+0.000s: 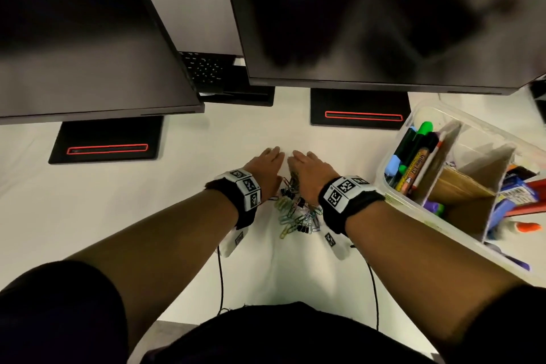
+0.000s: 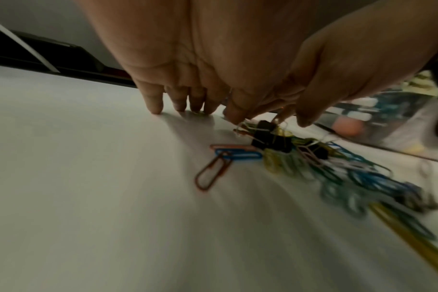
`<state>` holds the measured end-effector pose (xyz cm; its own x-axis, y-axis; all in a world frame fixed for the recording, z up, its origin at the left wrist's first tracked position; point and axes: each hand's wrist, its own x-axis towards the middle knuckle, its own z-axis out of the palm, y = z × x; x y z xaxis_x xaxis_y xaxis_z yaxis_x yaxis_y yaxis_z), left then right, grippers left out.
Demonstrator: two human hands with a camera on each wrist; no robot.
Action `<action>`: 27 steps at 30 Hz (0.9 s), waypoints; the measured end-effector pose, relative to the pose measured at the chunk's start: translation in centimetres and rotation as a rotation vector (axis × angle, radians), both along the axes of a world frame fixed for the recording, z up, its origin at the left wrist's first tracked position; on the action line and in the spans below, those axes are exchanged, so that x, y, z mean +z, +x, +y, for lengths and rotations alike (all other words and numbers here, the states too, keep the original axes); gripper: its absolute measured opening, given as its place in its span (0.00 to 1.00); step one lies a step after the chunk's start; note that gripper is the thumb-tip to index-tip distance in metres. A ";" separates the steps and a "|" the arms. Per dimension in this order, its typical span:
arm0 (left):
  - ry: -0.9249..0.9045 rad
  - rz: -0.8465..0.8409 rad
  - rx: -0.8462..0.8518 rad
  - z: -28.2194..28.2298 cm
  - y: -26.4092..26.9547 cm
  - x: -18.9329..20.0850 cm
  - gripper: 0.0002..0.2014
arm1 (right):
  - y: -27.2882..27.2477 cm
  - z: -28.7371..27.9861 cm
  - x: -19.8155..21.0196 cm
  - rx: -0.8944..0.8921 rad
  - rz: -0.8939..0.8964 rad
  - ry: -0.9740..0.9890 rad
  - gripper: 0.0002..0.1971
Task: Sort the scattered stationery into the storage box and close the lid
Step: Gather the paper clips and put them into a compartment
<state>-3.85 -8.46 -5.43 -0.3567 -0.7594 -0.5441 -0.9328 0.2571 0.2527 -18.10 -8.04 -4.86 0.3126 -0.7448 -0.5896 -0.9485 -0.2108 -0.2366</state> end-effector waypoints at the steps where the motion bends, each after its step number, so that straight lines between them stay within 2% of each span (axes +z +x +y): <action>1: -0.002 0.007 -0.035 0.3 -0.1 -0.1 0.30 | -0.1 0.3 -0.1 0.034 0.021 -0.002 0.39; 5: -0.004 0.041 -0.114 2.1 0.3 -0.4 0.27 | -1.4 2.2 -0.5 0.107 -0.040 -0.003 0.36; 14: 0.030 0.128 -0.145 5.7 0.9 -0.3 0.25 | -3.1 6.7 -0.5 0.071 -0.152 -0.002 0.33; 16: 0.009 0.176 -0.121 6.1 0.7 0.3 0.25 | -3.5 7.2 -0.2 -0.005 -0.203 -0.027 0.32; 19: -0.047 0.172 0.000 5.9 1.1 0.6 0.34 | -4.2 7.0 0.3 -0.171 -0.173 -0.137 0.35; 23: 0.015 0.044 0.097 6.0 1.2 0.7 0.50 | -4.4 7.0 0.5 -0.243 -0.056 -0.036 0.52; 25: 0.024 0.048 0.090 6.2 0.7 0.4 0.51 | -4.0 7.3 0.3 -0.234 -0.083 -0.022 0.51; 27: 0.012 0.086 0.074 6.4 -0.2 0.0 0.49 | -3.4 7.5 -0.2 -0.258 -0.160 -0.039 0.44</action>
<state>-4.06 -2.11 -5.45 -0.3459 -0.7790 -0.5229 -0.9238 0.1852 0.3352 -21.55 -0.56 -5.06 0.1968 -0.8325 -0.5178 -0.9232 0.0204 -0.3837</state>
